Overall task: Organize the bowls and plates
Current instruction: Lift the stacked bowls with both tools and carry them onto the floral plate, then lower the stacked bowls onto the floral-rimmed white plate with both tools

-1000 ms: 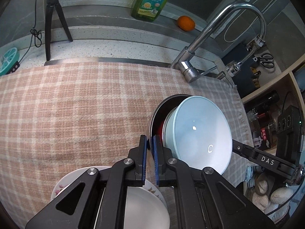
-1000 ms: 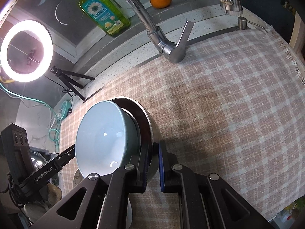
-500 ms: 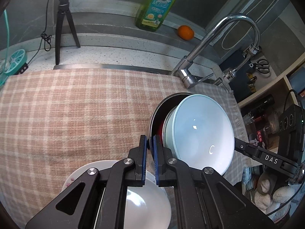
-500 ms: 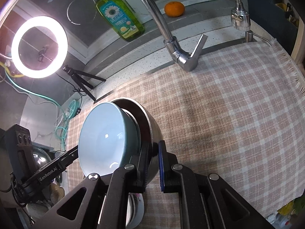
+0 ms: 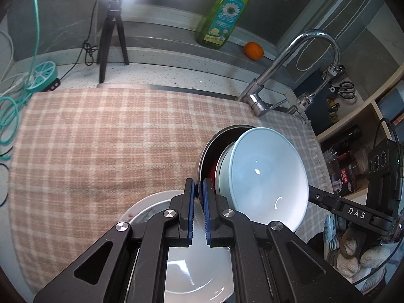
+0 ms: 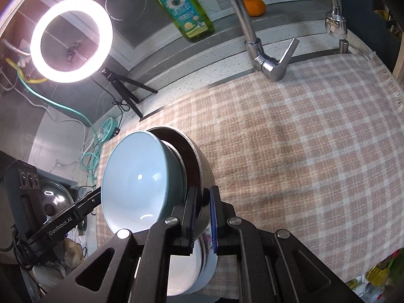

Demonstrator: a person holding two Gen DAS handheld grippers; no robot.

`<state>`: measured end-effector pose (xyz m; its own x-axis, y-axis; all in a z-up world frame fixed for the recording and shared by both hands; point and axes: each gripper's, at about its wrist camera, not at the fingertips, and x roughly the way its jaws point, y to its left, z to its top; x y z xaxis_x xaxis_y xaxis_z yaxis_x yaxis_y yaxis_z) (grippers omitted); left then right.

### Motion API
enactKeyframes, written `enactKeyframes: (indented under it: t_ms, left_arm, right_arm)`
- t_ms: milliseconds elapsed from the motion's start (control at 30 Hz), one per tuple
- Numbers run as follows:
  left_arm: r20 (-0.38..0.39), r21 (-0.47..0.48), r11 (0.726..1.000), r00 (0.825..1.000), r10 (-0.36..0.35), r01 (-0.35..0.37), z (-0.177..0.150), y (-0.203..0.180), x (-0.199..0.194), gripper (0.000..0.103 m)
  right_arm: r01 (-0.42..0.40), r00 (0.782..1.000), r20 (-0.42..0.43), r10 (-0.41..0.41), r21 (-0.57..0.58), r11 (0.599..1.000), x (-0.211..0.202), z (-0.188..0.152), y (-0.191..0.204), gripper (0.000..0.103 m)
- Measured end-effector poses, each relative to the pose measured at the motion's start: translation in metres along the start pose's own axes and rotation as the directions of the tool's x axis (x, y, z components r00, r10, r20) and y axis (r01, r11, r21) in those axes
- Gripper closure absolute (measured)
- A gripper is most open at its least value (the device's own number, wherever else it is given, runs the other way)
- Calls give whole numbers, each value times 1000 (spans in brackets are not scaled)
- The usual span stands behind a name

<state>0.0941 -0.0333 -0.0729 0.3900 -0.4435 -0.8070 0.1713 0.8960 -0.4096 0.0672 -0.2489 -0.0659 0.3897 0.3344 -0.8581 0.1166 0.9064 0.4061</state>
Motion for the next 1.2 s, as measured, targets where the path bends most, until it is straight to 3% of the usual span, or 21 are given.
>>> enactKeyframes:
  t_ms: [567,1200]
  left_arm:
    - [0,-15,1000,1000,10,-10,-37,35,-31,98]
    - [-16,-21,1000,1000,18,-18,-61,50,-34,98]
  right_arm:
    - [0,1000,-21,0,-34,999,7,-43,37,94]
    - [25,997,-65,-28,-46,999,23,-73,43,94]
